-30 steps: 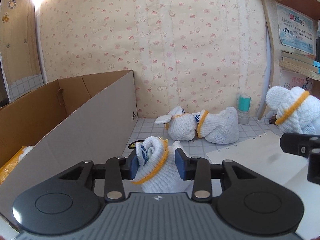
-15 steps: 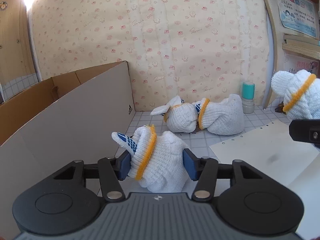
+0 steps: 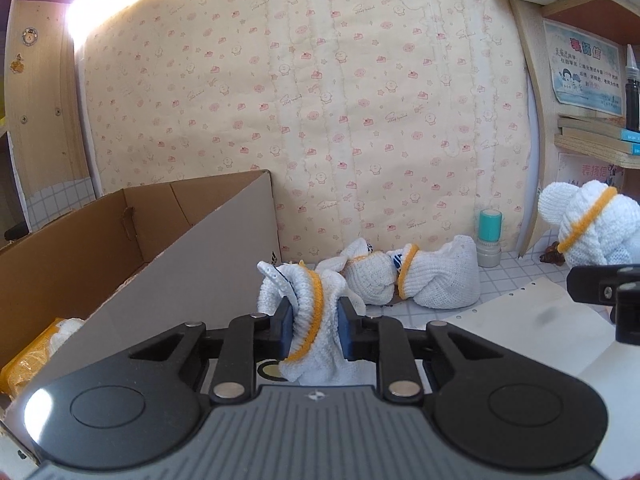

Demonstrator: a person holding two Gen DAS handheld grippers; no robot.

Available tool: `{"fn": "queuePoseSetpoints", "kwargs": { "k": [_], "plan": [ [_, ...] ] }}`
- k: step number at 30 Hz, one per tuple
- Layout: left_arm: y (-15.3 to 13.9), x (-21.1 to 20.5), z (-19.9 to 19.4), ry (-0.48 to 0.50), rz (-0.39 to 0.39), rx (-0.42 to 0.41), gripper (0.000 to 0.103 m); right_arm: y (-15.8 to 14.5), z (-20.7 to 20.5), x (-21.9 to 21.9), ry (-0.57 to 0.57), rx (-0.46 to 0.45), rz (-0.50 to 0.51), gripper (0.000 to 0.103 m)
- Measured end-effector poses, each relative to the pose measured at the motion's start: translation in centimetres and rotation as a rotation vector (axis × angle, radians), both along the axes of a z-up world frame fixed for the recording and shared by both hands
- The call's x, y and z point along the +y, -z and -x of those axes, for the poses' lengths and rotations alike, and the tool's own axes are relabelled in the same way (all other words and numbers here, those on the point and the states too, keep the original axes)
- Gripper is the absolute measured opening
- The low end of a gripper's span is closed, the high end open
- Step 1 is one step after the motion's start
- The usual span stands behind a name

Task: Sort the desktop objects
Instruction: 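Lift both held gloves and carry them toward the cardboard box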

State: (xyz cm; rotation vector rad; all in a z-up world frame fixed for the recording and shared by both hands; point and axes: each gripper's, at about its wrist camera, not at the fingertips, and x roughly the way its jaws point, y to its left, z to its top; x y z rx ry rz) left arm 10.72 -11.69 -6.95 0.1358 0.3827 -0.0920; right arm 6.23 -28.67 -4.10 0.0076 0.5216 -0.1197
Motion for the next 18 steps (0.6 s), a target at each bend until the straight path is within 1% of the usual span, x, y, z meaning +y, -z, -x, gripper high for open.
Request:
{"fn": "queuePoseSetpoints", "kwargs": {
  "k": [7, 18],
  "plan": [
    [-1.2, 0.8, 1.3, -0.008, 0.02, -0.034, 0.023, -0.4, 0.5, 0.4, -0.008, -0.012, 0.005, 0.054],
    [-2.9, 1.6, 3.4, -0.012, 0.025, -0.09, 0.023, -1.6, 1.6, 1.8, -0.038, -0.038, 0.021, 0.054]
  ]
}}
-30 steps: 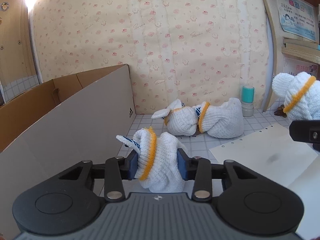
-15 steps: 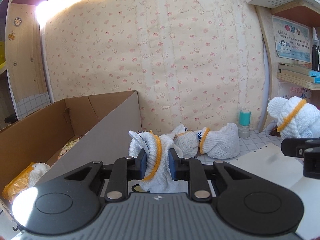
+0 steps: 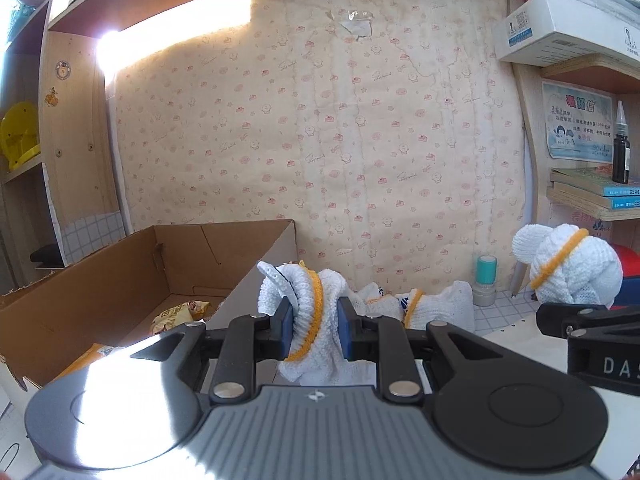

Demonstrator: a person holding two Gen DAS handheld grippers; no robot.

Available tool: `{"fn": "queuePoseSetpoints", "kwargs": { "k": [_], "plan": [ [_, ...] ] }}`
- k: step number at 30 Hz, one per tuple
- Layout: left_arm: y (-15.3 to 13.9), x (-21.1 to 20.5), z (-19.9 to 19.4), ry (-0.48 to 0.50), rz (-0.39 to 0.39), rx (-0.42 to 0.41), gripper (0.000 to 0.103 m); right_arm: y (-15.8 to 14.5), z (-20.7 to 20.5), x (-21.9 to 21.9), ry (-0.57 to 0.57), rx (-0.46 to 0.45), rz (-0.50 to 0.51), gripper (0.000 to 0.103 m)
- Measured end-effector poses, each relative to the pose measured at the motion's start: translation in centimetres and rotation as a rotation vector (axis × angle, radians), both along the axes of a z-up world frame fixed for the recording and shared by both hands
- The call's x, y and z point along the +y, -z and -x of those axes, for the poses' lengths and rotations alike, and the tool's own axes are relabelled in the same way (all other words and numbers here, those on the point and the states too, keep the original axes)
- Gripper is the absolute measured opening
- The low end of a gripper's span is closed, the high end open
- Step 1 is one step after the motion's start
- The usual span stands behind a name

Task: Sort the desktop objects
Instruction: 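Lift both held gloves and carry them toward the cardboard box, then carry both white gloves over the box and open both grippers to drop them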

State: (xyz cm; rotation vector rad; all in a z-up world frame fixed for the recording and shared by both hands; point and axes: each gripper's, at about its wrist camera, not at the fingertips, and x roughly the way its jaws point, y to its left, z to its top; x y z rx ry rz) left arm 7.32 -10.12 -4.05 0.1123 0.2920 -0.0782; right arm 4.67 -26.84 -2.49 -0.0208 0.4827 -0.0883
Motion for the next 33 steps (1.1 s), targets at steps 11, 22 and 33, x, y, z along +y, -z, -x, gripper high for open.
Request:
{"fn": "queuePoseSetpoints", "kwargs": {
  "k": [11, 22, 33],
  "plan": [
    [-1.7, 1.0, 2.1, -0.011, 0.014, -0.044, 0.023, -1.1, 1.3, 1.5, -0.031, -0.023, 0.017, 0.054],
    [-3.4, 1.7, 4.1, -0.003, 0.034, -0.094, 0.023, -2.4, 2.8, 1.9, -0.036, -0.057, 0.024, 0.054],
    [-4.2, 2.6, 4.9, -0.002, 0.051, -0.107, 0.023, -3.2, 3.2, 2.8, -0.043, -0.072, 0.037, 0.054]
  ]
}}
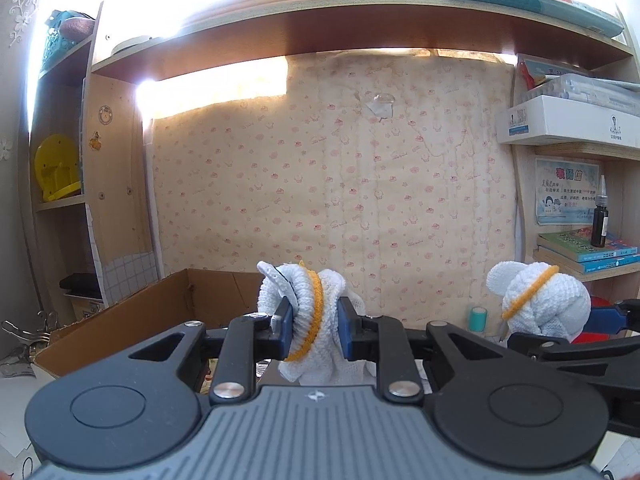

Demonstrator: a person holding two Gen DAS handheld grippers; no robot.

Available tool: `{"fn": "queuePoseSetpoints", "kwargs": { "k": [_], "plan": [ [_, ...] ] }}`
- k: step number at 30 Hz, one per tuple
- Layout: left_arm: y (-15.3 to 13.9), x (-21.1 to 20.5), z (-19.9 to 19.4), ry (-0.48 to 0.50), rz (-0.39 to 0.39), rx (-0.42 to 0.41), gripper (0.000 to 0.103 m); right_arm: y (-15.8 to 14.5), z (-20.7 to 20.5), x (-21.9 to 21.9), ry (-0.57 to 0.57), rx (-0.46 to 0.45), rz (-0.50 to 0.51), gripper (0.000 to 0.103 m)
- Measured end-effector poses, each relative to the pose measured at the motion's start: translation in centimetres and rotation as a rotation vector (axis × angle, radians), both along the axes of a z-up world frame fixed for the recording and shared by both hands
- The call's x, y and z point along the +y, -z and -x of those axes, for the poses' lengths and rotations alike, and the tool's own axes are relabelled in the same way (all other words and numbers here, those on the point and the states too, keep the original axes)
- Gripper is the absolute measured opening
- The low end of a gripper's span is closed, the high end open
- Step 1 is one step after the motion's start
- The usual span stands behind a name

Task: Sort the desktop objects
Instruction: 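Carry both white gloves over the box and open both grippers to drop them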

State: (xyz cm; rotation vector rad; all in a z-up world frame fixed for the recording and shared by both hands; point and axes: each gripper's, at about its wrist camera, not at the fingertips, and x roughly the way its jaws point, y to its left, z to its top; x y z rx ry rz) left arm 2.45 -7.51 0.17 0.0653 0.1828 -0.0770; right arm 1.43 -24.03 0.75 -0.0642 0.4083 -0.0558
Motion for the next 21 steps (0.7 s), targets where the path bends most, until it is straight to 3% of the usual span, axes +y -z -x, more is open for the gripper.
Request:
{"fn": "queuePoseSetpoints", "kwargs": {
  "k": [21],
  "plan": [
    [-1.9, 4.0, 0.2, -0.071, 0.008, -0.04, 0.023, -1.2, -1.3, 3.3, -0.078, -0.029, 0.01, 0.054]
  ]
}}
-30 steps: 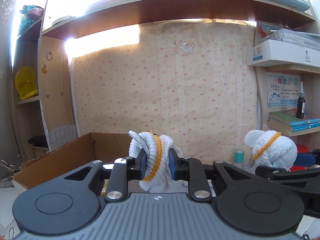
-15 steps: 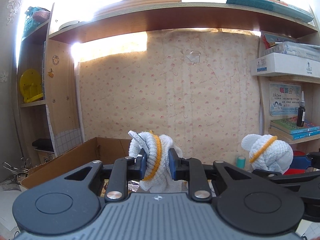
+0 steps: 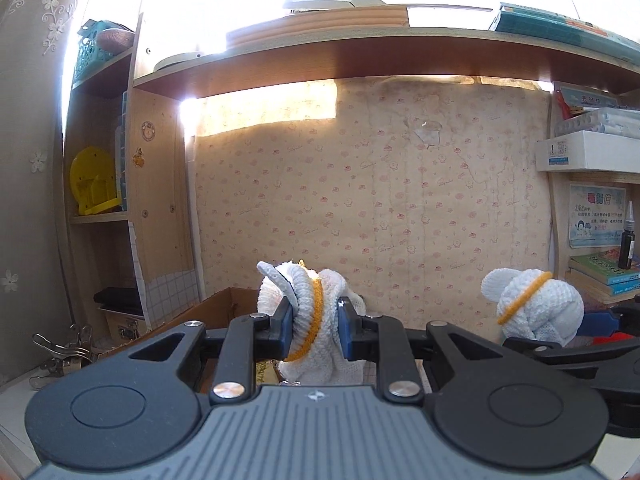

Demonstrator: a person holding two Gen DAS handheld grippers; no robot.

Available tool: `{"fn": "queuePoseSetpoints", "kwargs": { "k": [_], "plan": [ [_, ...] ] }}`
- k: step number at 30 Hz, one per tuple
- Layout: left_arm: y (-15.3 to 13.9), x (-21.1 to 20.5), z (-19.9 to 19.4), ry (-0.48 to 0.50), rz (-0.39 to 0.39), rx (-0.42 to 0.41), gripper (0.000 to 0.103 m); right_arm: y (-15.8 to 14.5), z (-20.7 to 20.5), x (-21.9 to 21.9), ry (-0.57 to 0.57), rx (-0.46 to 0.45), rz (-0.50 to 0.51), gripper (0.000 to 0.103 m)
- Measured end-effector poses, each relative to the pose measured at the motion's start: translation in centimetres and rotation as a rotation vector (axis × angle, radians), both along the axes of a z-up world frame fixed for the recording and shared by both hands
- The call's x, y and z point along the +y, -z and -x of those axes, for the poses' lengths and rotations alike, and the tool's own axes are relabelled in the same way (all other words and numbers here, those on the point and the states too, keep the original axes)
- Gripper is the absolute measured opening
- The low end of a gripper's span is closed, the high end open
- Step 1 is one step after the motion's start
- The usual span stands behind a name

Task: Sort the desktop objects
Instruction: 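Carry both white gloves over the box and open both grippers to drop them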

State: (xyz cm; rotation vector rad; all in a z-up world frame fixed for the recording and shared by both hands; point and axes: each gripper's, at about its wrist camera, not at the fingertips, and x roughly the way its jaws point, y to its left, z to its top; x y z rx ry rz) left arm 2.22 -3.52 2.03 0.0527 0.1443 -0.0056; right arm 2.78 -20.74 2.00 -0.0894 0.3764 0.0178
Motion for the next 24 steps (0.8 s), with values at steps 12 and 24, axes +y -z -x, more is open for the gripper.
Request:
{"fn": "queuePoseSetpoints", "kwargs": {
  "k": [12, 24],
  "plan": [
    [0.1, 4.0, -1.3, -0.073, 0.011, 0.011, 0.023, -0.4, -2.1, 4.3, -0.081, 0.004, 0.004, 0.054],
    [0.7, 7.7, -3.4, -0.14, 0.014, 0.041, 0.023, -0.1, -5.6, 9.9, -0.184, 0.032, 0.001, 0.054]
  ]
}}
